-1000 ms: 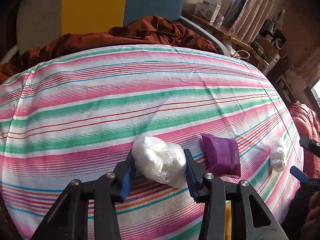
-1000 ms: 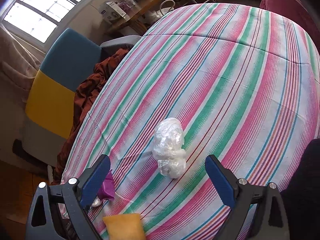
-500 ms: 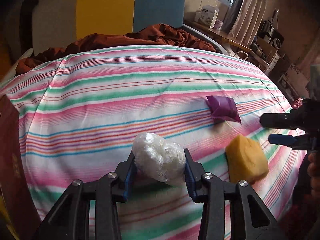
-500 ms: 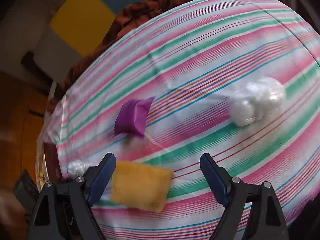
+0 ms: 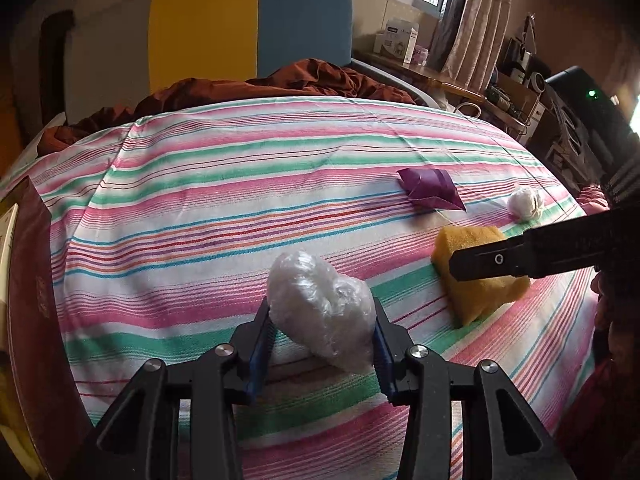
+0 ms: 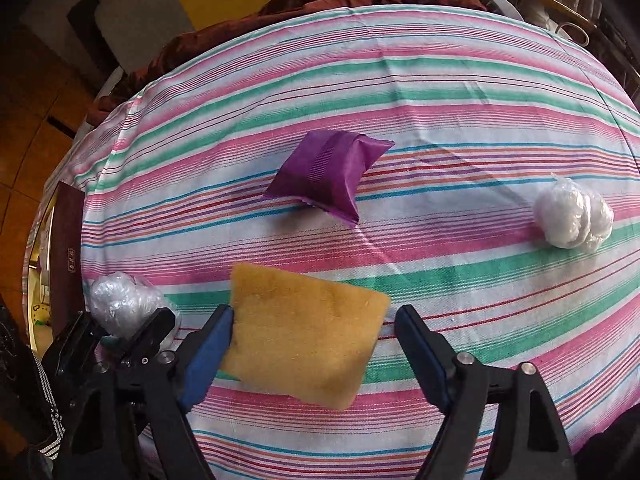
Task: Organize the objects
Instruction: 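Grasp the clear plastic bag with the left gripper while the right gripper grasps the yellow sponge, then carry the plastic bag and yellow sponge over the gold box with both grippers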
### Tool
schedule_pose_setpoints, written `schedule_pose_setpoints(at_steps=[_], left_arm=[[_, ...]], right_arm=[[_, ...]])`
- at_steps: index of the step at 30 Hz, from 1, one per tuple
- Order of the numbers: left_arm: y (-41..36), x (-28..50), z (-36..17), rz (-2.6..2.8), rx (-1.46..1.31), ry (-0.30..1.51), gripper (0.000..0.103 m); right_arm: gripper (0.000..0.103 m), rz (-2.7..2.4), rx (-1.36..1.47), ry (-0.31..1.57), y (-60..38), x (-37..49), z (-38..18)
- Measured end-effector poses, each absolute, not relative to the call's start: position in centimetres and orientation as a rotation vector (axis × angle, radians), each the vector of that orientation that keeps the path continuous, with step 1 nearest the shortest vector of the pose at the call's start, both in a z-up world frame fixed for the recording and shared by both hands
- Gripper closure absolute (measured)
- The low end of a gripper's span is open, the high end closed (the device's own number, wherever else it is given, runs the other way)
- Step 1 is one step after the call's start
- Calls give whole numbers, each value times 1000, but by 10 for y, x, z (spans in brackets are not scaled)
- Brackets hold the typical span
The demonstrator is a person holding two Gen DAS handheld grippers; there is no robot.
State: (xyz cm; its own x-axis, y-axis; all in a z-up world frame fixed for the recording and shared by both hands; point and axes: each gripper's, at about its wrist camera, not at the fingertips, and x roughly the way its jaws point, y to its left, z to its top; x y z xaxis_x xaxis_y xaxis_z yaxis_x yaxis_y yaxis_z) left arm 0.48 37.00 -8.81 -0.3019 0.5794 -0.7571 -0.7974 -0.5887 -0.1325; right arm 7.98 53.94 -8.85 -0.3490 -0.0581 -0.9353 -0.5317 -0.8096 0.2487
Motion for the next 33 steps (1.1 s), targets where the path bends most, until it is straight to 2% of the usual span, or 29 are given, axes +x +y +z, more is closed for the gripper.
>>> schedule_pose_setpoints(at_steps=[3, 6, 10, 18, 33], left_arm=[[369, 3, -89, 1978, -1002, 322, 58], [368, 5, -89, 1984, -991, 322, 58], [368, 6, -89, 1988, -982, 318, 58], [370, 9, -90, 2006, -961, 334, 58], [369, 10, -90, 2015, -951, 347, 58]], right_arm=[[28, 2244, -1613, 698, 531, 75, -89], [39, 2272, -1617, 652, 519, 71, -86], [42, 2274, -1626, 612, 517, 68, -87], [44, 2294, -1625, 557, 510, 53, -91], [44, 2309, -1600, 571, 518, 63, -85]])
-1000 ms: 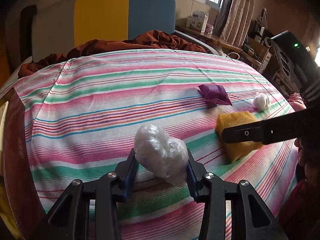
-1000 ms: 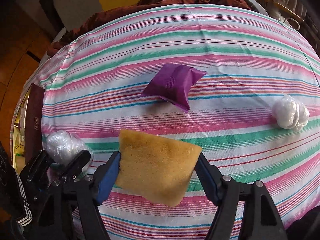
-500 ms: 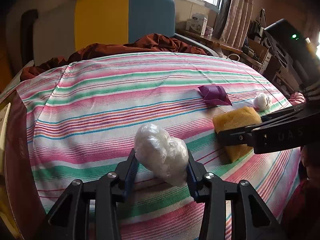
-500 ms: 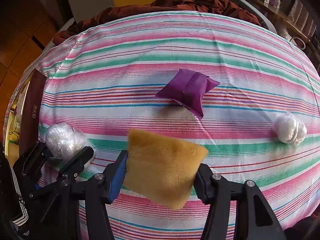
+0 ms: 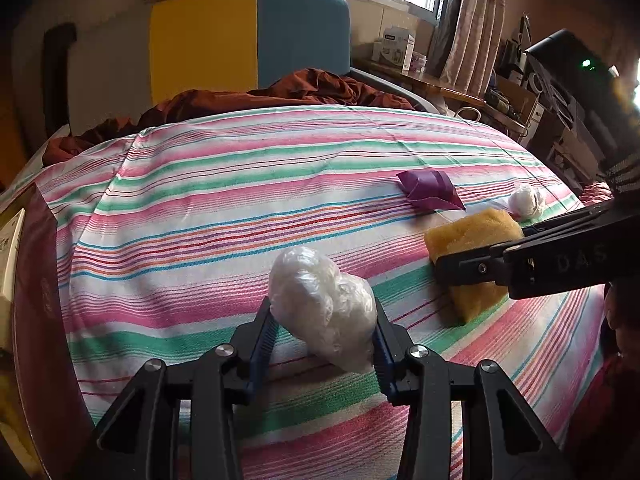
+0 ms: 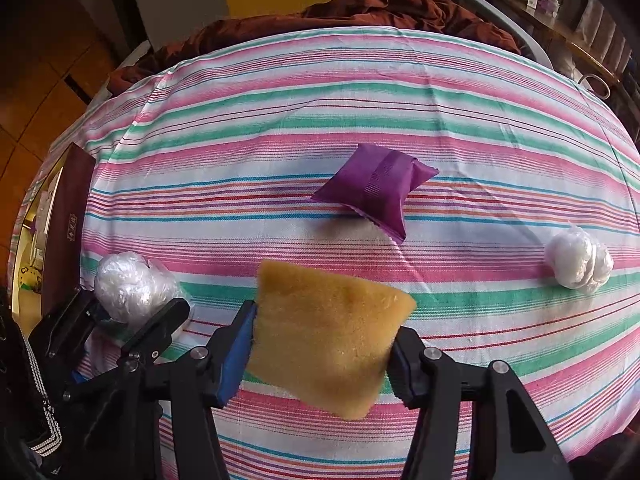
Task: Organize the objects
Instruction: 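Carry the plastic bag and yellow sponge over the gold box with both grippers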
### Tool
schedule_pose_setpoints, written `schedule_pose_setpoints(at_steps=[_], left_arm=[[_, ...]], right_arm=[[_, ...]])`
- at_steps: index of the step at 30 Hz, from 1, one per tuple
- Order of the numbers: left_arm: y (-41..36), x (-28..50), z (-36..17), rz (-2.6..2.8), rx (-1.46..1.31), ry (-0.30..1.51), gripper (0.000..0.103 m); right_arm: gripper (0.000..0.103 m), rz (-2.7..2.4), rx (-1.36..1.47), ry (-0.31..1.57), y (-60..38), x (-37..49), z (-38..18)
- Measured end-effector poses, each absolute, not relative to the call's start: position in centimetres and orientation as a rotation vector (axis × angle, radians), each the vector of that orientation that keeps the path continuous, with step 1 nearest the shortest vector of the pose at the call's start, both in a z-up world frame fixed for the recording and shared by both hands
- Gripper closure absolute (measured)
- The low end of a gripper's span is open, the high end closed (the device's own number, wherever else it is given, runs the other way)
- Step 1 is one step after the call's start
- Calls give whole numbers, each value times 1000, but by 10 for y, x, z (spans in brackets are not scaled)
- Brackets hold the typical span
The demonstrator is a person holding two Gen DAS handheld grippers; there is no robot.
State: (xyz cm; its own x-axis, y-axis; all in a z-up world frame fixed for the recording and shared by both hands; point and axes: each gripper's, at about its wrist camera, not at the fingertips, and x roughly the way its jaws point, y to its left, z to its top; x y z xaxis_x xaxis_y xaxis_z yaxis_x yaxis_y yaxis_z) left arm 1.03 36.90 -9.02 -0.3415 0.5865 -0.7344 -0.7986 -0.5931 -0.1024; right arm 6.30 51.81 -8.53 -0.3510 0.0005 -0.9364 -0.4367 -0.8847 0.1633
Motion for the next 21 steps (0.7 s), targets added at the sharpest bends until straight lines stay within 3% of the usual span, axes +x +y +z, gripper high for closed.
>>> schedule_pose_setpoints(at_steps=[12, 21], left_arm=[[359, 20, -82, 2003, -956, 391, 73], [317, 44, -39, 1981, -895, 304, 73]], right_arm=[[44, 2316, -1591, 559, 516, 66, -84], [46, 2352, -1576, 545, 514, 65, -80]])
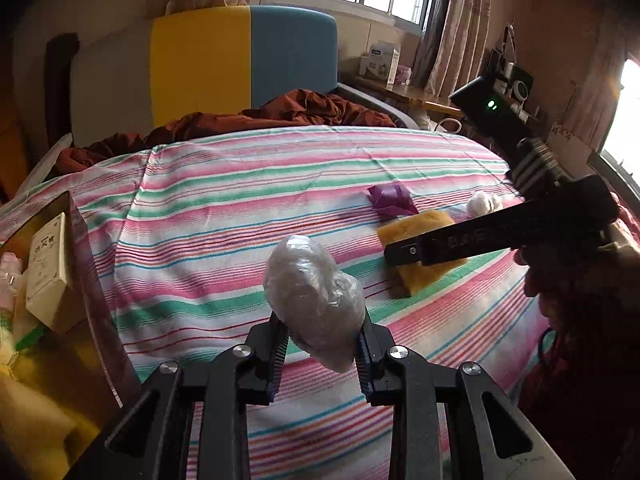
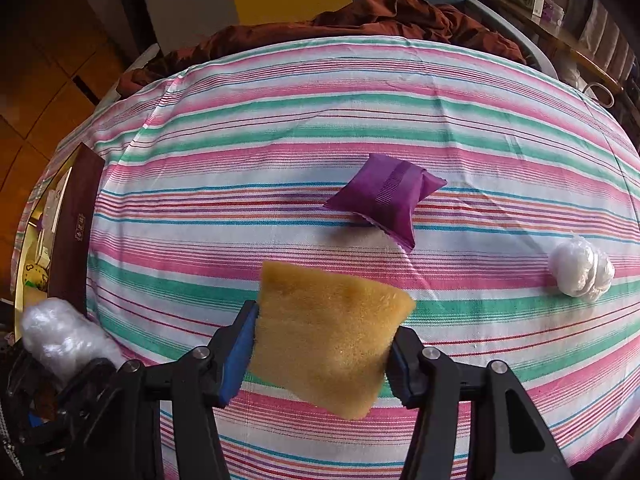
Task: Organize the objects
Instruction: 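Carry the plastic bag and yellow sponge over the gold box with both grippers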
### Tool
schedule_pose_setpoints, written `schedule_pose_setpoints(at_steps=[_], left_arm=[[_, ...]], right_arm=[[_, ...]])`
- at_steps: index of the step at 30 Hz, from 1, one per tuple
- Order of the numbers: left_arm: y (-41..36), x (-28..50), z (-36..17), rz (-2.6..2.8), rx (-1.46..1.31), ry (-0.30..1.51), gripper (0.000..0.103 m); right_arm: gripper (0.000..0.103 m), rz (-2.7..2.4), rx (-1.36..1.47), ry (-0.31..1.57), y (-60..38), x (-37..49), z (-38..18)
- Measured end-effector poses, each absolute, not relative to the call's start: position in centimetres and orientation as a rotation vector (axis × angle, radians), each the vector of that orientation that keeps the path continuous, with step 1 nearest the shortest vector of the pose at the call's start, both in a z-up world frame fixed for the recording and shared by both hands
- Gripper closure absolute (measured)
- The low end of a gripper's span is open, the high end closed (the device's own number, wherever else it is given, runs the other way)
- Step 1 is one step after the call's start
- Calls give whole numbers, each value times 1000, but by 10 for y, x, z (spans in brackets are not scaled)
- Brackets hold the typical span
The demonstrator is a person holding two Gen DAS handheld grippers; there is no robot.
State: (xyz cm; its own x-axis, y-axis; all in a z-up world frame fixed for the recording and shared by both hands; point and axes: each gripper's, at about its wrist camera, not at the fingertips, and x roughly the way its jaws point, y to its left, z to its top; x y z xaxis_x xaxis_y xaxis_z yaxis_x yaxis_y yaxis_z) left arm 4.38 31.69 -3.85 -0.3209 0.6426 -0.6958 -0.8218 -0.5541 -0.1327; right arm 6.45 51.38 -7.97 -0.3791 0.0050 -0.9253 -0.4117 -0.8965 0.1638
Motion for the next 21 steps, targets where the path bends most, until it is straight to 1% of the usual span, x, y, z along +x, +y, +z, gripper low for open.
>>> schedule_pose_setpoints(at_steps=[8, 14, 18, 21], left_arm=[[253, 33, 0, 2053, -859, 169, 73], [188, 13, 21, 2163, -829, 56, 73], [138, -1, 24, 2254, -840, -8, 73], [102, -9, 23, 2334, -846, -44, 73]], right_arm=[[46, 2354, -1578, 488, 503, 61, -80], [47, 2395, -1559, 461, 488, 57, -73], [47, 2480, -1507, 516, 466, 54, -56], [47, 2589, -1477, 558, 433, 43, -40]])
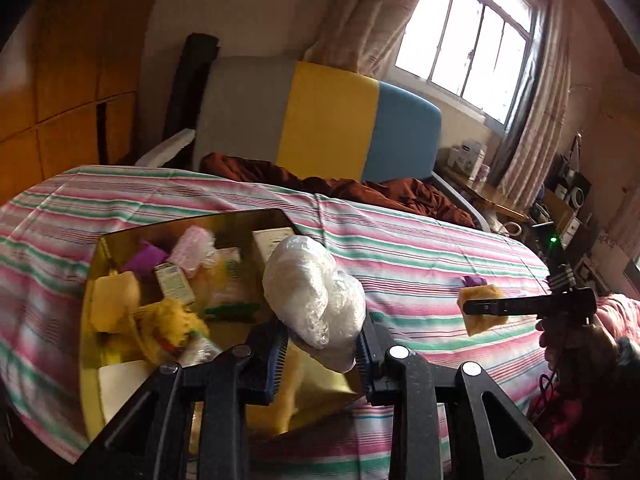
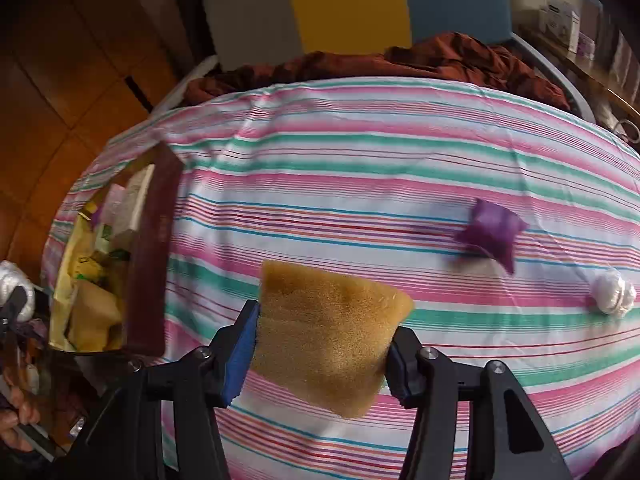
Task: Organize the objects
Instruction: 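Carry the plastic bag and yellow sponge over the gold box with both grippers, then open both grippers to drop the sponge and plastic bag into the gold box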
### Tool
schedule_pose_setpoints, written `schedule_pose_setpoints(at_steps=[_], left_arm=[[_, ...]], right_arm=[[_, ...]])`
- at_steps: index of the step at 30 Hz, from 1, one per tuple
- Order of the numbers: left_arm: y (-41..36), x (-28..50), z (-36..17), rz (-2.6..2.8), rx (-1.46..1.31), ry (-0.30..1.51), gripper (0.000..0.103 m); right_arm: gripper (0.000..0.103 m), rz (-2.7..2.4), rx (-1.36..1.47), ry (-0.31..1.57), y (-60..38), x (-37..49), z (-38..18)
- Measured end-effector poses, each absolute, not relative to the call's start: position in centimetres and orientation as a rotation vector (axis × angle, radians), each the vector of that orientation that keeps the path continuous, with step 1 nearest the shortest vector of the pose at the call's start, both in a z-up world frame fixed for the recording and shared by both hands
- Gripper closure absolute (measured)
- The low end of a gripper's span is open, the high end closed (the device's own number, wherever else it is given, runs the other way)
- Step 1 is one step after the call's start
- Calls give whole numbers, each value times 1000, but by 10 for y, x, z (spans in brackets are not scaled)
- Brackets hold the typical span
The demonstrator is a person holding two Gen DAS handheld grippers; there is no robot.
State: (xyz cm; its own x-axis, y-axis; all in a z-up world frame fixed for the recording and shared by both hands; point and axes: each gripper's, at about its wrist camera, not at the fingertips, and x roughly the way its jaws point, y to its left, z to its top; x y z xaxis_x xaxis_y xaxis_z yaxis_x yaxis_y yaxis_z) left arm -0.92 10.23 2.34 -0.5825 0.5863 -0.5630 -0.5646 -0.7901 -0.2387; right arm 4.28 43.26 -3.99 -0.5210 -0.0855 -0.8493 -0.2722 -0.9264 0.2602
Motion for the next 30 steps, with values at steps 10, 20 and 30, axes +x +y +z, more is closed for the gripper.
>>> schedule_pose_setpoints(at_steps=[10, 20, 30], left_arm=[[18, -21, 4, 2494, -908, -165, 73], [-4, -31, -2, 2498, -917, -253, 72], [19, -39, 1, 2455, -903, -208, 72]], right_arm=[[47, 2903, -1502, 429, 295, -5, -6], [43, 2830, -1612, 68, 236, -25, -36], [32, 2783, -1642, 36, 231, -27, -53]])
